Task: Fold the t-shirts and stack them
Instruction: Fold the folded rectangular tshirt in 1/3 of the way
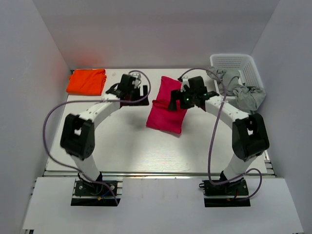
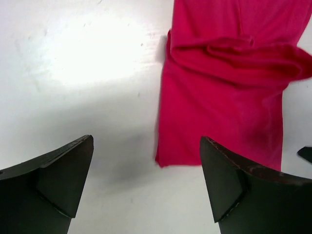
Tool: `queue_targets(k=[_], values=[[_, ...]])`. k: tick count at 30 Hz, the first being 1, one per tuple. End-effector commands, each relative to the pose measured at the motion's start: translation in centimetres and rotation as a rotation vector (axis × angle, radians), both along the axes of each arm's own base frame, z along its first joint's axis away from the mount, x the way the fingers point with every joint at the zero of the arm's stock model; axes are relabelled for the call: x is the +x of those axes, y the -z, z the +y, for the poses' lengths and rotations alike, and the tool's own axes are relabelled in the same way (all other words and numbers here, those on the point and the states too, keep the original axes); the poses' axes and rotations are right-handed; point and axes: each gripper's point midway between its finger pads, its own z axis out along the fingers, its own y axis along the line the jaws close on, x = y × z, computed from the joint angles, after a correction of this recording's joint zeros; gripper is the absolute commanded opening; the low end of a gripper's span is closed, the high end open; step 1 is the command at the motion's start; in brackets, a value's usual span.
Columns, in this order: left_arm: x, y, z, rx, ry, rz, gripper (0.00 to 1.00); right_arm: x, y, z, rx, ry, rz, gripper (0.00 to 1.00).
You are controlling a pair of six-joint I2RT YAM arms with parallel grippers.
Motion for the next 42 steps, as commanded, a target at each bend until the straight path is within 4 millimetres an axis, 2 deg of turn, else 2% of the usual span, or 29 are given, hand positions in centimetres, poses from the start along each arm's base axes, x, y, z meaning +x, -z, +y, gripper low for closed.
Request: queue_targets(k=[1,3,4,5,7,9,10,12,14,16,21,22,23,25,26,27,28,29,31,32,33,34,36,37,38,39,40,41,42], values=[[-3.9,-1.4,2.2,-0.025,-0.067,-0.043,1.0,-2.5,-1.7,4.3,0.111,-0.214,-0.076,0.9],[-5.7,-0.9,2.9,-0.031,-0.081,-0.026,1.0,-3.6,-1.2,6.2,0.138,-0.283,-0.055,0.9],[-7.2,0.5,3.5,-0.025,-0.091,0.008,1.0,-3.6,-0.3,6.6,0.135,-0.29,-0.031,0.9],[-7.9,-0.5,3.8,-0.043,-0.097,-0.013,1.0,-3.5,-0.4,7.1,0.14,-0.3,-0.029,0.9],[-9.4,0.6,4.8,-0.024,-0.118,0.008,1.0,-3.3,0.6,8.2,0.141,-0.317,-0.021,0.9],[-10.4,0.2,5.3,-0.025,-0.118,0.005,1.0,-2.7,0.7,9.2,0.148,-0.329,-0.029,0.9],[-10.5,0.4,5.6,-0.018,-0.137,0.004,1.0,-2.4,1.9,9.7,0.143,-0.331,-0.006,0.9],[-10.6,0.2,6.2,-0.001,-0.155,-0.003,1.0,-1.6,1.7,10.6,0.14,-0.326,-0.041,0.9],[-10.8,0.4,6.3,0.004,-0.155,0.006,1.0,-1.6,3.2,11.1,0.125,-0.331,-0.034,0.9],[-10.6,-0.1,6.2,-0.001,-0.155,-0.003,1.0,0.5,3.0,11.3,0.112,-0.278,-0.104,0.9],[-10.1,-0.2,5.9,-0.001,-0.155,-0.003,1.0,4.7,2.5,10.2,0.071,-0.098,-0.191,0.9],[-9.8,-0.2,5.9,0.007,-0.148,-0.005,1.0,6.1,3.1,9.0,0.031,-0.028,-0.203,0.9],[-10.0,0.0,6.0,0.012,-0.148,0.004,1.0,7.0,2.3,8.7,0.029,-0.007,-0.219,0.9],[-9.5,0.1,5.7,0.021,-0.141,0.009,1.0,8.1,3.2,7.5,-0.004,0.065,-0.202,0.9],[-9.7,0.6,5.8,0.031,-0.141,0.026,1.0,9.1,2.3,7.3,-0.002,0.091,-0.223,0.9],[-9.4,0.3,5.5,0.021,-0.134,0.024,1.0,10.0,3.1,6.0,-0.035,0.136,-0.221,0.9],[-9.3,-0.1,5.5,0.025,-0.127,0.019,1.0,10.7,2.7,5.9,-0.029,0.149,-0.227,0.9],[-9.3,0.5,5.3,0.025,-0.12,0.036,1.0,11.5,3.3,4.7,-0.07,0.192,-0.228,0.9],[-9.1,0.5,5.1,0.026,-0.107,0.038,1.0,13.5,3.1,3.8,-0.077,0.221,-0.238,0.9],[-8.9,0.5,5.0,0.026,-0.106,0.04,1.0,13.6,3.8,3.2,-0.095,0.202,-0.209,0.9],[-8.7,0.4,4.7,0.019,-0.099,0.042,1.0,15.1,1.5,3.2,-0.068,0.212,-0.247,0.9],[-8.7,0.4,4.7,0.019,-0.099,0.042,1.0,15.4,2.5,2.7,-0.086,0.208,-0.231,0.9],[-8.9,0.8,4.8,0.027,-0.099,0.058,1.0,14.3,1.6,4.1,-0.039,0.115,-0.208,0.9],[-9.0,0.8,4.6,0.021,-0.093,0.061,1.0,13.8,-0.9,4.5,-0.029,0.089,-0.259,0.9],[-9.3,1.3,4.6,0.02,-0.087,0.075,1.0,13.2,-1.7,5.0,-0.02,0.04,-0.29,0.9],[-9.3,1.5,4.6,0.019,-0.087,0.073,1.0,12.2,-2.9,5.0,-0.005,0.028,-0.315,0.9],[-9.2,1.4,4.5,0.015,-0.087,0.065,1.0,11.0,-2.2,5.0,-0.008,0.03,-0.296,0.9],[-9.3,2.2,4.4,0.016,-0.081,0.083,1.0,9.7,-2.7,4.4,0.016,0.055,-0.267,0.9],[-9.3,2.5,4.4,0.02,-0.081,0.091,1.0,9.1,-4.5,3.7,0.028,0.082,-0.282,0.9]])
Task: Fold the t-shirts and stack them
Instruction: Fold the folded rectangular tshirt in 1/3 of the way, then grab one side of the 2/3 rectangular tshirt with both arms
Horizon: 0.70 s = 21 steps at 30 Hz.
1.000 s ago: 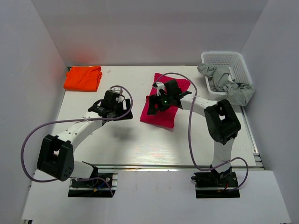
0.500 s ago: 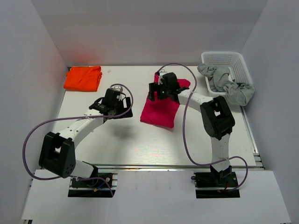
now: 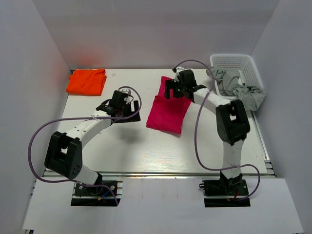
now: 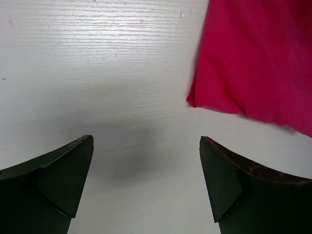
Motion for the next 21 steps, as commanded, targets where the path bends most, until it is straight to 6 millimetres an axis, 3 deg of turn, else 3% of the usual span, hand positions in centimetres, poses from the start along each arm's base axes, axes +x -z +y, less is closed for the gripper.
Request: queue_targets(k=[1,2,3,4,5,6,7,9,12,16,20,21], values=[[0.1,0.5,-1.1,-0.006,0.058,0.002,1.0,-4.1,-5.9,0.0,0.073,-0.028,-0.06,0.9],[0.5,0.3,-1.6,-0.011,0.067,-0.009,1.0,-5.0,-7.2,-0.5,0.082,-0.014,-0.07,0.9],[0.2,1.0,-1.9,-0.013,0.09,0.014,1.0,-5.6,-7.2,-0.9,0.119,0.047,-0.027,0.9],[0.7,1.1,-2.4,-0.026,0.113,0.001,1.0,-7.9,-3.7,-2.4,0.069,0.091,0.074,0.9],[0.6,1.2,-3.1,-0.056,0.137,0.007,1.0,-8.9,-5.2,-2.8,0.105,0.098,0.071,0.9],[0.8,1.4,-3.4,-0.062,0.152,0.003,1.0,-10.3,-4.5,-2.7,0.123,0.091,0.123,0.9],[1.0,1.8,-4.0,-0.08,0.167,0.006,1.0,-12.8,-1.8,-3.4,0.107,0.094,0.22,0.9],[1.1,2.5,-4.7,-0.098,0.198,0.015,1.0,-14.9,-2.0,-3.9,0.126,0.108,0.269,0.9],[1.5,3.5,-6.1,-0.124,0.257,0.015,0.9,-18.9,0.6,-4.9,0.124,0.112,0.384,0.9],[1.3,4.9,-7.6,-0.139,0.306,0.052,0.79,-21.3,2.6,-4.4,0.181,0.107,0.49,0.9],[1.3,6.2,-8.0,-0.133,0.314,0.068,0.77,-22.2,4.0,-3.9,0.235,0.112,0.54,0.82],[1.1,6.4,-8.1,-0.144,0.322,0.066,0.73,-22.2,4.2,-3.7,0.249,0.106,0.53,0.8]])
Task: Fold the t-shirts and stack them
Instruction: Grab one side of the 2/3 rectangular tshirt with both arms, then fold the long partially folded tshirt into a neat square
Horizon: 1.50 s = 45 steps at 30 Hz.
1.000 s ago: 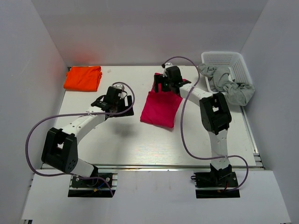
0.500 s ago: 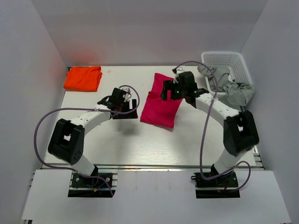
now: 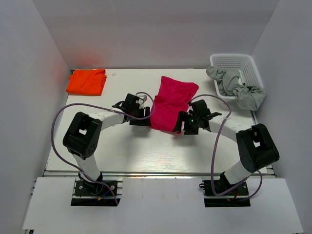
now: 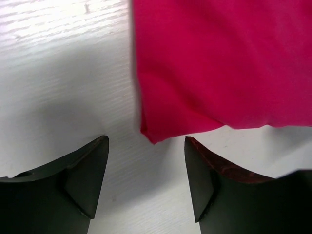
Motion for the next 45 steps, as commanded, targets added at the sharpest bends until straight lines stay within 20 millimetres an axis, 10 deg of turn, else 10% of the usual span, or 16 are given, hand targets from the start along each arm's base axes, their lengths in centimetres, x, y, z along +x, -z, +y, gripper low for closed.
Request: queue_targets(k=[1,6,13,16,26,31,37,45], values=[[-0.3,-0.3,-1.8,-0.055,0.065,-0.021,0.73,0.1,-0.3,1.4,0.108,0.017,0.003,0.78],[-0.4,0.9,-2.4,-0.058,0.082,-0.008,0.55,0.0,0.3,1.6,0.121,0.026,0.017,0.56],[-1.3,1.2,-2.7,-0.059,0.118,0.007,0.0,0.8,1.0,1.1,0.105,0.036,-0.038,0.26],[-1.4,0.5,-2.6,-0.067,0.119,-0.009,0.0,0.9,1.3,1.0,0.092,0.023,-0.043,0.0],[-6.1,-3.7,-1.1,-0.123,0.157,-0.009,0.0,-6.3,-0.4,0.2,0.171,-0.12,0.028,0.0],[-8.8,-8.7,-1.6,-0.23,0.228,-0.078,0.0,-9.0,-5.5,0.9,0.295,-0.227,-0.071,0.0],[-9.3,-13.1,-1.6,-0.266,0.246,-0.123,0.0,-8.4,-9.8,0.1,0.259,-0.259,-0.204,0.0],[-4.1,-16.1,-0.7,-0.218,0.056,-0.215,0.0,-3.4,-14.6,-0.3,0.227,-0.12,-0.337,0.0]])
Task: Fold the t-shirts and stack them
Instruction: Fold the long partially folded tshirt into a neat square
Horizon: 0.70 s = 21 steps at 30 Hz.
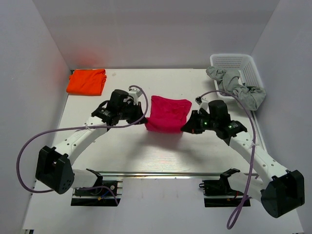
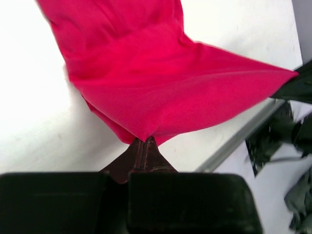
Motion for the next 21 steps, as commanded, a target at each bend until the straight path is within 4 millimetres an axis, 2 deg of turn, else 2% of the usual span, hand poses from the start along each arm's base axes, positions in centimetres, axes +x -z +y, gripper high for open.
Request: queue_targets(k=[1,2,3,5,6,7,10,11,12,14,16,18,19,21], values=[[3.2,-2.4,0.3,0.0,-0.122,-0.054,0.0,3.5,-2.4,-1.0,-0.028,0.122,-0.066,0.0],[3.7,-2.5,0.3,0.007,-0.134,-0.06,0.0,4.0,-2.2,-1.3,-0.034,0.148,-0.056,0.0],[5.3,-2.7,0.4,0.027,-0.18,-0.072,0.0,4.6,-2.1,-1.6,-0.048,0.175,-0.055,0.0],[6.3,-2.5,0.0,0.038,-0.196,-0.058,0.0,6.3,-2.5,-2.4,-0.058,0.244,-0.057,0.0],[7.7,-3.3,0.3,0.051,-0.23,-0.074,0.0,7.0,-2.5,-2.9,-0.068,0.277,-0.062,0.0],[8.9,-2.8,0.2,0.082,-0.247,-0.056,0.0,7.8,-3.0,-3.2,-0.068,0.3,-0.072,0.0],[10.6,-2.3,-0.5,0.099,-0.254,-0.043,0.0,9.0,-3.2,-3.3,-0.061,0.32,-0.062,0.0],[11.3,-1.0,-0.6,0.127,-0.263,-0.019,0.0,9.5,-2.8,-3.7,-0.068,0.334,-0.047,0.0],[12.2,-1.8,-0.9,0.122,-0.271,-0.036,0.0,9.9,-2.0,-3.8,-0.077,0.341,-0.025,0.0],[13.5,-2.1,-1.2,0.14,-0.28,-0.049,0.0,10.7,-2.0,-3.8,-0.07,0.336,-0.012,0.0],[14.7,-0.6,-1.0,0.17,-0.297,-0.023,0.0,11.6,-1.3,-3.6,-0.075,0.332,0.006,0.0],[15.7,-0.7,-1.2,0.178,-0.307,-0.028,0.0,12.8,-1.1,-3.8,-0.077,0.342,0.013,0.0],[16.3,0.5,-1.0,0.195,-0.314,-0.003,0.0,13.2,-1.0,-4.0,-0.084,0.344,0.007,0.0],[17.3,0.4,-1.3,0.203,-0.317,-0.02,0.0,14.2,-1.0,-4.1,-0.079,0.343,0.003,0.0]])
